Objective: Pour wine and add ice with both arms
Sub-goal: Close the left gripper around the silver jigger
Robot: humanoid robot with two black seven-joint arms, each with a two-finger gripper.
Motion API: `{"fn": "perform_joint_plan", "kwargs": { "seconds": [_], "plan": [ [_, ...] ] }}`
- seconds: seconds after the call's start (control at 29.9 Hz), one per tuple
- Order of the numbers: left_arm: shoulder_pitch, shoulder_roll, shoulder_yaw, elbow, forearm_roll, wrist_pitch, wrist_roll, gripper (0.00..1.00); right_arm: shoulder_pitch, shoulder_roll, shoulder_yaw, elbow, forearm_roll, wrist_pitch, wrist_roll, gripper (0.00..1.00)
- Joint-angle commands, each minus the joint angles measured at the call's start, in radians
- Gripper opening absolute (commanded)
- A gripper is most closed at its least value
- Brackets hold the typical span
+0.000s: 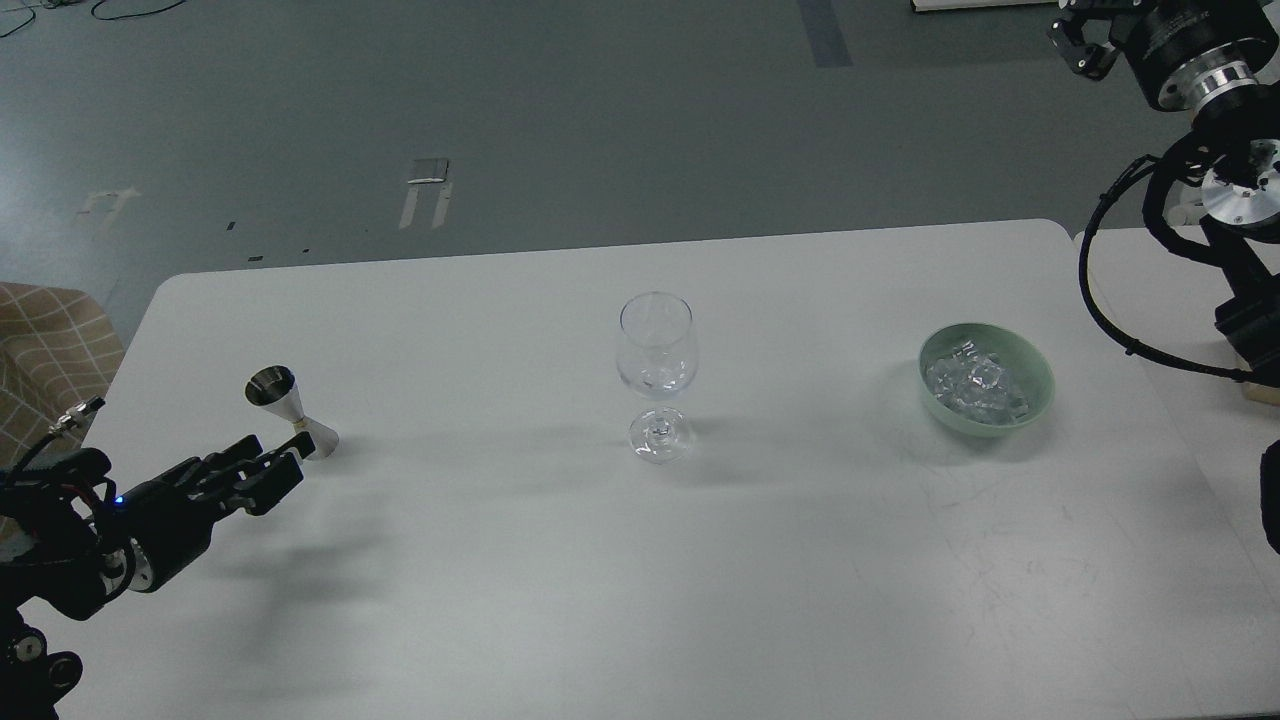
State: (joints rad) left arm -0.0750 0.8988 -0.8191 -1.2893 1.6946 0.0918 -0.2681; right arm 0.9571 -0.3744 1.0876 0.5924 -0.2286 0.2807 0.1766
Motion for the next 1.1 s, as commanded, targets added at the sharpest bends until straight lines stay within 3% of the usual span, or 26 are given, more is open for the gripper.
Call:
{"fn": "perform_joint_plan", "kwargs": {
  "seconds": [0.0,0.67,1.07],
  "plan": [
    [-0.031,-0.032,0.001,0.036,0.0,0.002,-0.005,0.71,0.003,-0.003,0.0,0.0,0.0,0.0,-0.002,1.0],
    [-0.078,-0.144,0.066,0.174,-0.004,0.046,-0.003,0.71,0.009,-0.008,0.0,-0.003,0.0,0.0,-0.003,1.0],
    [-0.144,-0.141,0.116,0.223,-0.004,0.048,0.0,0.71,0.008,-0.005,0.0,-0.006,0.0,0.002,-0.003,1.0]
  ]
}}
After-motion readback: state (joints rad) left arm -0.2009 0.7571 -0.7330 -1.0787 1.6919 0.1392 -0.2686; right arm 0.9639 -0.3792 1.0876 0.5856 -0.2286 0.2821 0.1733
